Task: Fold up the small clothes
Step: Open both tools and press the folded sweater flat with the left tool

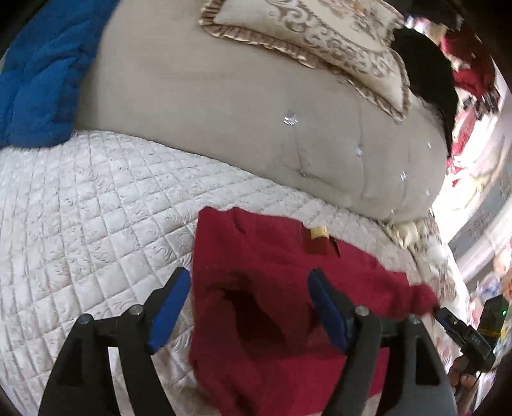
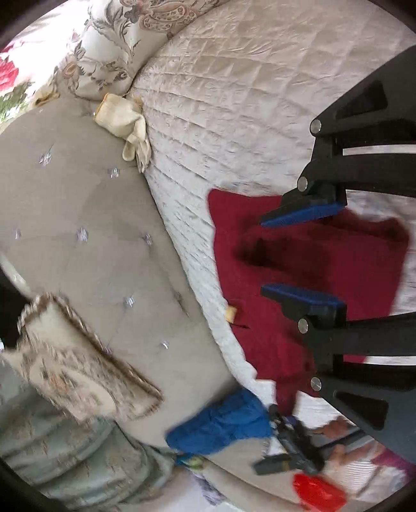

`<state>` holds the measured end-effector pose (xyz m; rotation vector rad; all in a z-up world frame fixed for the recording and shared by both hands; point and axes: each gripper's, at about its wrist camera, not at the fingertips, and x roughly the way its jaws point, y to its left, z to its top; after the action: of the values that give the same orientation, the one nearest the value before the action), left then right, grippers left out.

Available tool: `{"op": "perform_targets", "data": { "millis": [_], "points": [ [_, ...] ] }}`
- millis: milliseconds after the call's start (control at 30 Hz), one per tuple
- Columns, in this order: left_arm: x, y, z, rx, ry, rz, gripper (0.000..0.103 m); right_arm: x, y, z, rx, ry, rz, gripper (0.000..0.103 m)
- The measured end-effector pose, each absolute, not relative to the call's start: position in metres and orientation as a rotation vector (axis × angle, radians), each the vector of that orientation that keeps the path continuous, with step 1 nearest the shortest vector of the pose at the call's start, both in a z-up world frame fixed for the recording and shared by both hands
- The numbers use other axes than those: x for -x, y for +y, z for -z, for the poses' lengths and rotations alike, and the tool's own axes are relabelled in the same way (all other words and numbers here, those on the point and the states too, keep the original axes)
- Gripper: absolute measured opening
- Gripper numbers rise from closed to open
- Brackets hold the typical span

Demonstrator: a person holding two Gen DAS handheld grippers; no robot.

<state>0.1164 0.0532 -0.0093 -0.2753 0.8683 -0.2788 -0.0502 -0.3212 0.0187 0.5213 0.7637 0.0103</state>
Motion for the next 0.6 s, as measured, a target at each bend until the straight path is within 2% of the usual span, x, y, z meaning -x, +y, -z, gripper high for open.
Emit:
{"op": "perform_targets", "data": {
  "millis": [167, 300, 467, 600],
  "points": [
    [-0.104, 0.039, 0.011, 0.102, 0.903, 0.39, 0.079, 0.06, -0.286, -0.002, -0.404, 0.867, -0.086, 0.016],
    [-0.107, 0.03, 0.023, 0.051, 0.945, 0.399, 0.079, 0.014, -0.256, 0.009, -0.247, 0.923, -0.123, 0.016],
    [-0.121, 0.049, 0.02, 0.163, 0.896, 0.321, 0.079, -0.06, -0.269, 0.006, -0.294, 0.833, -0.042, 0.016],
    [-0.129, 0.062, 0.021, 0.205, 0.888, 0.242, 0.079, -0.098, -0.303, 0.031, -0.368, 0.912, 0.136, 0.016]
  ]
}}
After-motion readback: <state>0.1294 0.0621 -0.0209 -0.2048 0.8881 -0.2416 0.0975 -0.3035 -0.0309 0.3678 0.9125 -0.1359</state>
